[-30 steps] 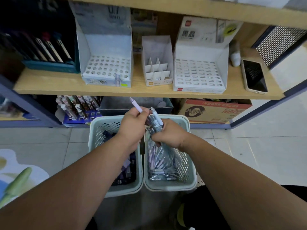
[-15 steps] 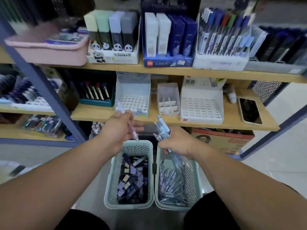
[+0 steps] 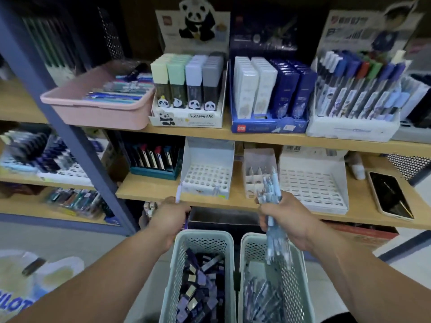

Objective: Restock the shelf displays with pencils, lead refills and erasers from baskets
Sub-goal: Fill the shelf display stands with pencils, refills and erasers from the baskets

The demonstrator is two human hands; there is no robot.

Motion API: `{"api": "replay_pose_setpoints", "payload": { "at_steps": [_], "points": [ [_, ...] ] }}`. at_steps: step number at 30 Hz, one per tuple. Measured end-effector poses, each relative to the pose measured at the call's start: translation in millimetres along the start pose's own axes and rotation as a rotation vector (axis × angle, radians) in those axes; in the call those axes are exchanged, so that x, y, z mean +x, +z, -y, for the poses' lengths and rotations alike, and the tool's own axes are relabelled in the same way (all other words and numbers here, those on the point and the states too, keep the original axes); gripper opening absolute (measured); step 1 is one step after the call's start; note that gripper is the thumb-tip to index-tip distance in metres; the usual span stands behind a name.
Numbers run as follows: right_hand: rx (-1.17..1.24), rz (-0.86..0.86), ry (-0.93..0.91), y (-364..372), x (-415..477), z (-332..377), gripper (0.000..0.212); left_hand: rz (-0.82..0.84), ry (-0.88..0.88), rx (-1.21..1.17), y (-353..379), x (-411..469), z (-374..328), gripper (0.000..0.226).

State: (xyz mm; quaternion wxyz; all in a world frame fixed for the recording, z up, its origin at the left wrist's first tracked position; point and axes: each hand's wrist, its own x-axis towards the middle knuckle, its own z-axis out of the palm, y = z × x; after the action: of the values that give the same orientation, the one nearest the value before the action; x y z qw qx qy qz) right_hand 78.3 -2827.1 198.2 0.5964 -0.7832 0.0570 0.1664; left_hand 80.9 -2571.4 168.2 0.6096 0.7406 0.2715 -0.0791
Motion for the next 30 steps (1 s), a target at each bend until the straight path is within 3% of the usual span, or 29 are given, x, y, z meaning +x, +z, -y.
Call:
{"api": "replay_pose_setpoints", "payload": {
  "at_steps": [4, 8, 18, 21, 24, 27, 30],
  "points": [
    [-0.034, 0.013, 0.038, 11.4, 26.4, -7.1, 0.032, -0.114, 0.104, -0.03, 6.9, 34.1, -14.8, 0.002],
    [-0.063, 0.011, 0.066, 22.7, 52.0, -6.4, 0.003, -0.139, 0.146, -0.097, 17.8, 56.9, -13.0, 0.009],
    [-0.033, 0.052, 0.153, 44.4, 70.3, 2.1, 0.016, 0.027, 0.078, 0.012, 8.0, 75.0, -7.1, 0.016],
    [0.006, 0.088, 0.188, 51.3, 69.2, -0.6, 0.025, 0.098, 0.069, -0.026, 11.2, 73.6, -8.3, 0.026],
    [0.01, 0.043, 0.228, 49.5, 63.7, 1.2, 0.03, 0.085, 0.057, -0.06, 13.2, 71.5, -7.6, 0.02],
    [0.022, -0.005, 0.254, 38.3, 53.3, 6.2, 0.028, 0.112, 0.04, -0.021, 11.3, 66.6, -4.7, 0.017],
    [-0.031, 0.013, 0.269, 29.7, 40.4, 8.1, 0.011, 0.172, 0.002, 0.069, 3.0, 58.2, -3.5, 0.022]
  ]
}}
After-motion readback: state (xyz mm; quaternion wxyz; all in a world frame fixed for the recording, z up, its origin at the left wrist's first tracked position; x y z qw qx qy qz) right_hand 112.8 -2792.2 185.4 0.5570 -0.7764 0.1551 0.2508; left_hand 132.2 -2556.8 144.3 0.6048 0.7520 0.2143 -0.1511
